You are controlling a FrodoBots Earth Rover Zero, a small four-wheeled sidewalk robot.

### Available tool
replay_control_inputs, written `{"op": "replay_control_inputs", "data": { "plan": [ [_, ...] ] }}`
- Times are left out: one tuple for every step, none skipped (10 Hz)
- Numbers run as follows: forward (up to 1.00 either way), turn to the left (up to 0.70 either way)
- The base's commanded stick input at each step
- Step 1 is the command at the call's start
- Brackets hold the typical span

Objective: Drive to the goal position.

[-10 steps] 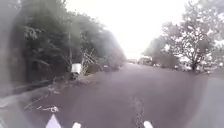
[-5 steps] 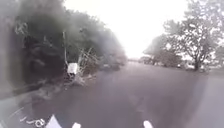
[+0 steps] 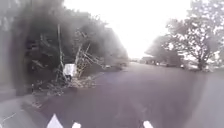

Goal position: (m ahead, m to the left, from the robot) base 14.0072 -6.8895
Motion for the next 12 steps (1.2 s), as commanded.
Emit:
{"op": "replay_control_inputs", "data": {
  "plan": [
    [0.7, -0.35],
    [0.7, -0.35],
    [0.7, -0.35],
    [0.7, -0.35],
    [0.7, -0.35],
    [0.7, -0.35],
    [0.7, -0.35],
    [0.7, -0.35],
    [0.7, -0.35],
    [0.7, -0.35],
    [0.7, -0.35],
    [0.7, -0.35]
  ]
}}
